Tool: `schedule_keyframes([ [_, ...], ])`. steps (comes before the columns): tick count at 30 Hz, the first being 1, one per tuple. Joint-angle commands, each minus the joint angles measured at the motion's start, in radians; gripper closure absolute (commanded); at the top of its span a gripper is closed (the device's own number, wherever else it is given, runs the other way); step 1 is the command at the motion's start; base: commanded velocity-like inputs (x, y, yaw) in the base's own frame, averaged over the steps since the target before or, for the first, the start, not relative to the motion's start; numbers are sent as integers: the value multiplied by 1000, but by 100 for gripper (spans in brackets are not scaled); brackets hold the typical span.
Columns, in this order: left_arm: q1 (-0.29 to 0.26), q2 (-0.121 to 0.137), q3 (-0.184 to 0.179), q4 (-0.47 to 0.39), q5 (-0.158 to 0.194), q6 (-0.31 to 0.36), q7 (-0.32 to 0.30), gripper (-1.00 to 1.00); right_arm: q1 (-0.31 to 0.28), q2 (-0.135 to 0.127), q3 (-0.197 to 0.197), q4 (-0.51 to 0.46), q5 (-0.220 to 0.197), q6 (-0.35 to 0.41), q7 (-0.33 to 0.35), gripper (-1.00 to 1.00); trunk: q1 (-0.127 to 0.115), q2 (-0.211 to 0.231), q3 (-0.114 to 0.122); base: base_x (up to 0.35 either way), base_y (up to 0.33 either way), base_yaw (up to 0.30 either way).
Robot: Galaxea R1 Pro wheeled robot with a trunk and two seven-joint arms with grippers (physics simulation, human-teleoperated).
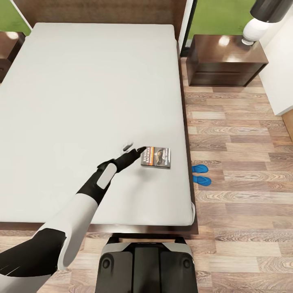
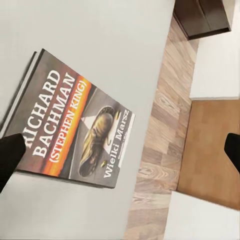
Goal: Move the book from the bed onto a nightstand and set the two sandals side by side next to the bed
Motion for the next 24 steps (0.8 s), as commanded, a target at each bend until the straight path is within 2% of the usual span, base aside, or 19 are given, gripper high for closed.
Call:
schedule_keyframes([
  [1,0,1,-1,0,11,5,11,-100,-1,0,-8,2,10,-4,-3,-100,1,-1,-1,0,0,0],
  [12,-2,-2,-4,-3,23,3,80,-100,-1,0,-8,2,10,-4,-3,-100,1,-1,-1,0,0,0],
  [16,-2,-4,-6,-11,17,-4,132,-100,-1,0,-8,2,10,-4,-3,-100,1,-1,-1,0,0,0],
  [24,-2,-5,-9,-39,15,-63,167,-100,-1,0,-8,2,10,-4,-3,-100,1,-1,-1,0,0,0],
])
